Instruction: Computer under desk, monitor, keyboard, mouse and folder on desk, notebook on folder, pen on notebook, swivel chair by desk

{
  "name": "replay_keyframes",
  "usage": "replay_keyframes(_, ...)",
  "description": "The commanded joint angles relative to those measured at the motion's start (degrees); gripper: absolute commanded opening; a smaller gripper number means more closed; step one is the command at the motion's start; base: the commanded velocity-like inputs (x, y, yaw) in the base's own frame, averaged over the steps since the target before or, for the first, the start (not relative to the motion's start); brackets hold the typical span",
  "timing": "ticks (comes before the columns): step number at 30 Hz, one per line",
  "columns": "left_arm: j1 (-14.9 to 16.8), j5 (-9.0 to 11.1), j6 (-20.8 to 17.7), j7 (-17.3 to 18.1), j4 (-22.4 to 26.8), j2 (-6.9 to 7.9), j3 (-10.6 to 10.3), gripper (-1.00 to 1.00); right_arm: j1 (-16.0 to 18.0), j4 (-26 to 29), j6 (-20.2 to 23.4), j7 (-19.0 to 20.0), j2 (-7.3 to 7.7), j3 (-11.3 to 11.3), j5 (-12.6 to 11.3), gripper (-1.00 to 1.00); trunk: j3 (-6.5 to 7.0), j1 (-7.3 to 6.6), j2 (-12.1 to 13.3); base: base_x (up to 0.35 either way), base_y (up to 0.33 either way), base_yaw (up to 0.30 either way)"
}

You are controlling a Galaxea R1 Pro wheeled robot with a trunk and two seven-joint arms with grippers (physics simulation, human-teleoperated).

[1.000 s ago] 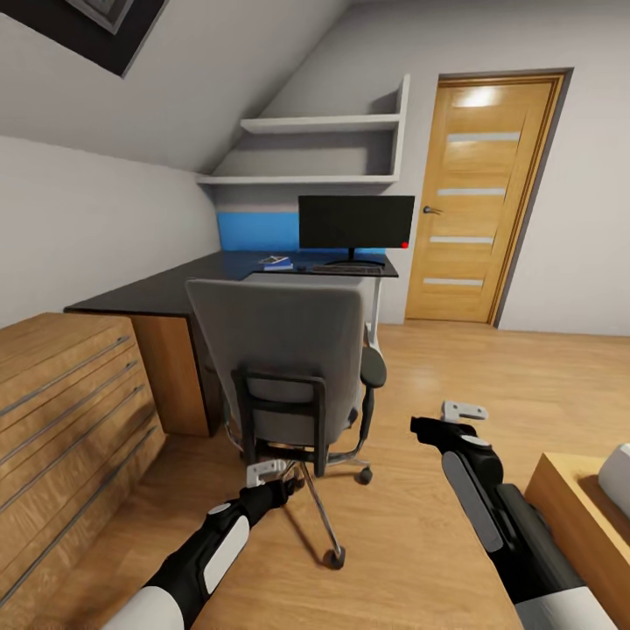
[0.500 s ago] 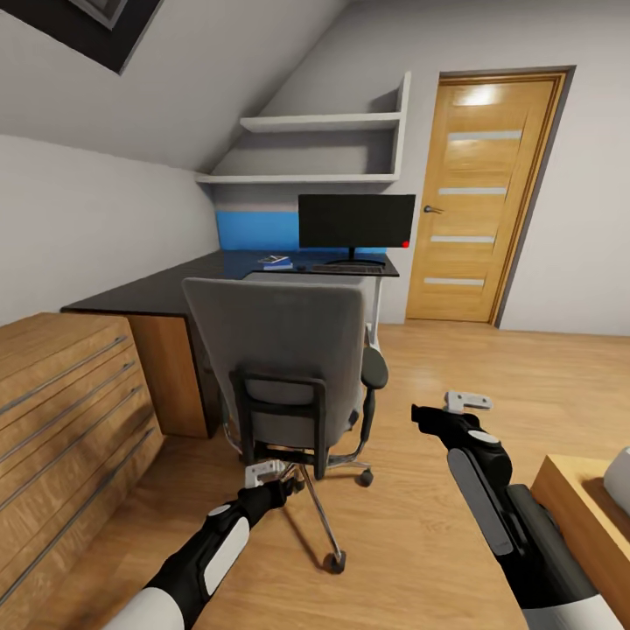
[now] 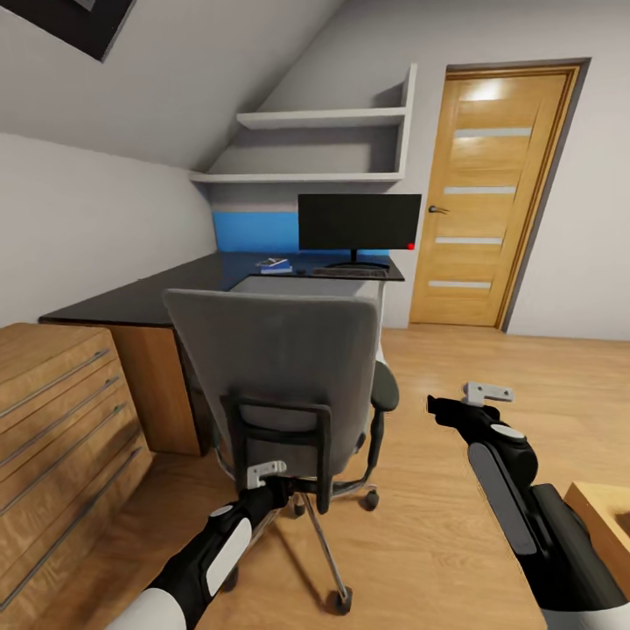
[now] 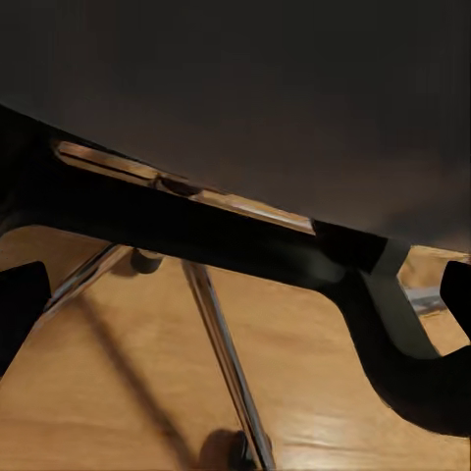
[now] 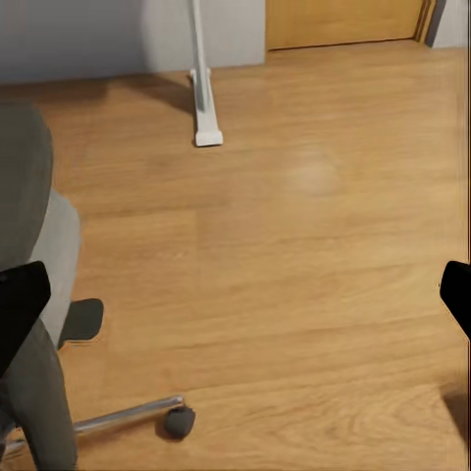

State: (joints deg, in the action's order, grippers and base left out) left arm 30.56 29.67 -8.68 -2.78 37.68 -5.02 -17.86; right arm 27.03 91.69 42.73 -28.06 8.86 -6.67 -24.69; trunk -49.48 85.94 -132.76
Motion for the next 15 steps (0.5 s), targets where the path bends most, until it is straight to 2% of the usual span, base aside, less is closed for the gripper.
replay_keyframes(1,0.03,0.49,0.39,-0.29,0.10,-0.04,-0.29,1.00,0.02,0.25,0.62,-0.59,0.17,0.69,-0.58,1.00,-0.06,0.01,-0.03,0.098,-0.009,0.000)
replay_keyframes(11,0.03,0.48,2.20,-0.38,0.10,-0.23,-0.59,1.00,-0.04,0.62,1.62,-0.59,1.42,4.04,-0.61,1.00,-0.06,0.01,-0.03,0.027,-0.002,0.000)
replay_keyframes(15,0.03,0.48,2.22,-0.38,0.07,-0.18,-0.59,1.00,-0.05,0.67,1.64,-0.59,1.54,4.66,-0.64,1.00,-0.06,0.01,-0.03,0.180,-0.034,0.000)
